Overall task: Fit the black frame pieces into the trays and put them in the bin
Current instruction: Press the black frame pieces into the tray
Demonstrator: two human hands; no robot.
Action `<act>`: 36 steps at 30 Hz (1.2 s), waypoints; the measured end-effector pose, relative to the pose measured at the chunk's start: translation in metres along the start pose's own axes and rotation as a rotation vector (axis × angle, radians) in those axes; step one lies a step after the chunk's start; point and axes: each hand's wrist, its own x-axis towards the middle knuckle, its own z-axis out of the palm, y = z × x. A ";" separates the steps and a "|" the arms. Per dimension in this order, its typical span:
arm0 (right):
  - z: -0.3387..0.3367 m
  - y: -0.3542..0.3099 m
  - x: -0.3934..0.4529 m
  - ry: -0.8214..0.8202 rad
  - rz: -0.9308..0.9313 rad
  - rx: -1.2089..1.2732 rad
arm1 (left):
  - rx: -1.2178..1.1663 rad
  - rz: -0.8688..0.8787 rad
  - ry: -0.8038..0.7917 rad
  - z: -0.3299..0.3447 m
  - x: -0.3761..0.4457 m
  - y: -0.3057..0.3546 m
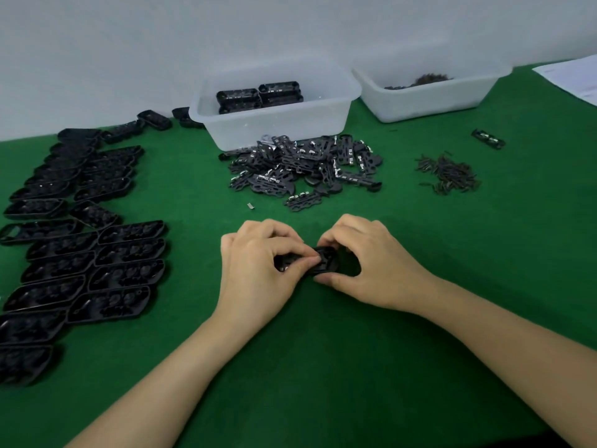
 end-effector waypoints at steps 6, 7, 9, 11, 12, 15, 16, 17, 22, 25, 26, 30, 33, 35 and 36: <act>-0.001 -0.003 0.000 0.001 -0.002 -0.001 | 0.063 0.065 -0.028 -0.003 0.001 0.000; -0.002 -0.003 0.000 -0.002 0.001 -0.001 | 0.081 0.081 -0.032 -0.003 0.001 0.001; -0.002 -0.004 0.000 -0.006 0.001 0.006 | 0.091 0.091 -0.044 -0.004 0.000 0.001; -0.002 -0.004 0.000 -0.005 -0.002 0.011 | 0.078 0.093 -0.052 -0.004 0.000 -0.001; -0.002 -0.004 0.000 -0.005 -0.002 0.011 | 0.072 0.099 -0.054 -0.004 0.000 -0.002; -0.002 -0.004 0.000 -0.004 -0.002 0.020 | 0.036 0.128 -0.071 -0.003 0.000 -0.004; -0.002 -0.004 0.000 -0.005 -0.004 0.021 | 0.012 0.138 -0.089 -0.004 0.001 -0.006; -0.002 -0.003 0.000 -0.006 -0.006 0.017 | -0.008 0.151 -0.113 -0.005 0.002 -0.009; -0.001 -0.002 -0.001 -0.008 -0.006 0.045 | -0.019 0.109 -0.183 -0.014 0.000 -0.025; -0.001 -0.001 0.000 -0.029 0.002 0.062 | -0.037 0.110 -0.172 -0.014 -0.001 -0.026; -0.001 -0.001 0.000 -0.038 0.007 0.079 | -0.041 0.118 -0.168 -0.014 -0.001 -0.026; -0.003 -0.003 0.002 -0.047 0.063 0.166 | -0.026 0.143 -0.148 -0.013 -0.002 -0.027; 0.000 -0.007 0.005 -0.050 0.087 0.131 | -0.027 0.151 -0.146 -0.013 -0.003 -0.026; -0.001 -0.008 0.006 -0.068 0.105 0.133 | -0.029 0.148 -0.149 -0.013 -0.003 -0.025; -0.002 -0.009 0.006 -0.089 0.118 0.152 | -0.030 0.146 -0.151 -0.013 -0.003 -0.026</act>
